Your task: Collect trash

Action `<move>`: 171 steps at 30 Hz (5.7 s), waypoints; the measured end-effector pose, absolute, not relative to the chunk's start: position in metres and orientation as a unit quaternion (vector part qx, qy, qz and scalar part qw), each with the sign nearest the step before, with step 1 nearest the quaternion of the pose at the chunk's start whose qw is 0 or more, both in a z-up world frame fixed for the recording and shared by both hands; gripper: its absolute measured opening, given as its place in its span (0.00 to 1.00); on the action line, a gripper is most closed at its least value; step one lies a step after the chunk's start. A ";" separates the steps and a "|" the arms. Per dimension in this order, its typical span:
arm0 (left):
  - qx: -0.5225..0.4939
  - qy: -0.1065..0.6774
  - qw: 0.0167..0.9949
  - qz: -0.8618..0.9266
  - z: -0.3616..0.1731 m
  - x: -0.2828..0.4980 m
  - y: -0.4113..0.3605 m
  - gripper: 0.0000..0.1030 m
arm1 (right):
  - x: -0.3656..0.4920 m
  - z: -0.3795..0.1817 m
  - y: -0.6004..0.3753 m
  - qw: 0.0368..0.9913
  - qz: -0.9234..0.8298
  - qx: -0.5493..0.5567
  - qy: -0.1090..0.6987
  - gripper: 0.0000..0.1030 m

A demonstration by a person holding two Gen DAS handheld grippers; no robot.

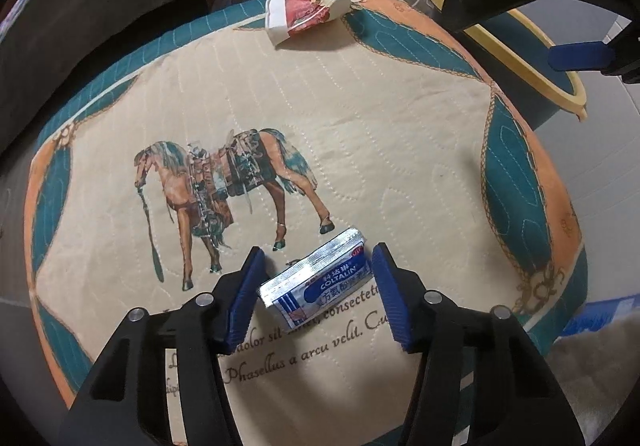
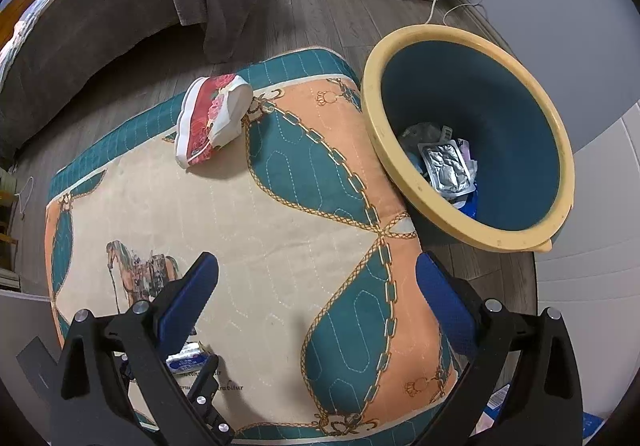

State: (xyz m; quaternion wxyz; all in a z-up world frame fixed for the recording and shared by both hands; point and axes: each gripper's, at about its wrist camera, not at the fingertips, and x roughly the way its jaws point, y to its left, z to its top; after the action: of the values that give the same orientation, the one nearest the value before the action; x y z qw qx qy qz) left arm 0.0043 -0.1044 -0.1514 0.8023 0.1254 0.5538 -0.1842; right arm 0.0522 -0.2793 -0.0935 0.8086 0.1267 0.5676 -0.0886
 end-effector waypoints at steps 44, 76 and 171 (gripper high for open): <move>0.158 0.553 0.797 -0.184 -0.118 0.092 -0.050 0.29 | 0.135 -0.099 -0.267 0.827 -0.050 0.111 0.549 0.94; 0.147 0.473 0.849 -0.184 -0.054 0.108 -0.071 0.29 | 0.096 -0.067 -0.268 0.841 -0.016 0.091 0.533 0.10; 0.119 0.376 0.874 -0.283 0.035 0.016 -0.244 0.95 | -0.047 -0.009 -0.482 0.867 -0.178 0.151 0.441 0.94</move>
State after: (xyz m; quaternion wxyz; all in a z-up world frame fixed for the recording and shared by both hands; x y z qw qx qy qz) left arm 0.0159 -0.2435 0.0345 0.8743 0.1188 0.3759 -0.2831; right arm -0.0468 -0.4824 -0.0088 0.8668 0.1513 0.4405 -0.1782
